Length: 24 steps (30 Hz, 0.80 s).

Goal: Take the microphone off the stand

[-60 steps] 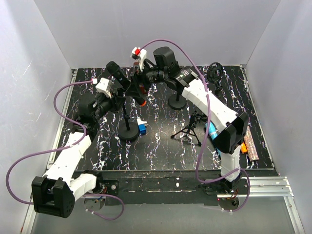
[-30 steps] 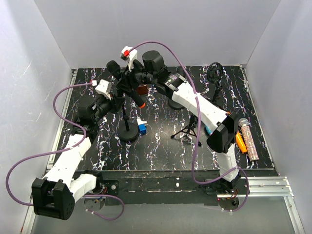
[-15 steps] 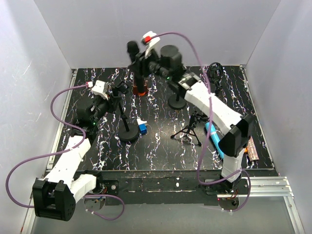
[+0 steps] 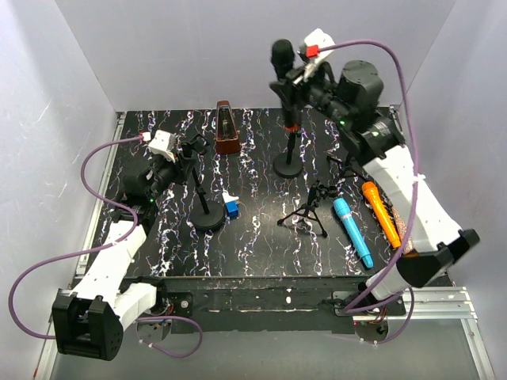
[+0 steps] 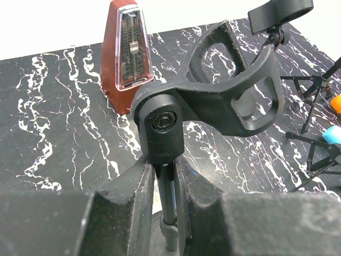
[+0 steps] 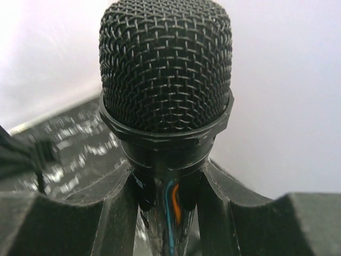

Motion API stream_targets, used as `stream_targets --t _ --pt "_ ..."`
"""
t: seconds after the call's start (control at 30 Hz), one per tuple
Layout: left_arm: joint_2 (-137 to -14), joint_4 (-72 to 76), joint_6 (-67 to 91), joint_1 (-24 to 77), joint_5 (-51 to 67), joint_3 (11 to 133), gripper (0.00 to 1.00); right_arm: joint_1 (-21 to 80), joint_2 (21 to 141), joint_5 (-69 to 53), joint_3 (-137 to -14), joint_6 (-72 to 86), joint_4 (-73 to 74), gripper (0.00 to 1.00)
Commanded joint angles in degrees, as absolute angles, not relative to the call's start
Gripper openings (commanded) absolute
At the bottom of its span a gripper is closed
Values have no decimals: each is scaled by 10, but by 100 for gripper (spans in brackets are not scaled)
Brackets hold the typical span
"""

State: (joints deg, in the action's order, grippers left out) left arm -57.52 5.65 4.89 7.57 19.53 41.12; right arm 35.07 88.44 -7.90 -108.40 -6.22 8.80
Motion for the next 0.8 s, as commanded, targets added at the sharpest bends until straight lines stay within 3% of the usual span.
stream_targets --t 0.0,0.23,0.43,0.57,0.77 --pt "-576 -48 16 65 183 410 0 282 788 -94 -1022 -122 252 1" --pt "-570 -83 24 47 185 429 0 168 630 -67 -871 -158 421 1" --pt "-548 -119 5 39 200 439 0 149 494 -56 -706 -226 513 1" --pt "-534 -155 3 36 223 443 0 103 473 -40 -599 -225 465 1" --pt "-523 -180 -19 35 212 447 0 30 532 -82 -521 -236 396 1"
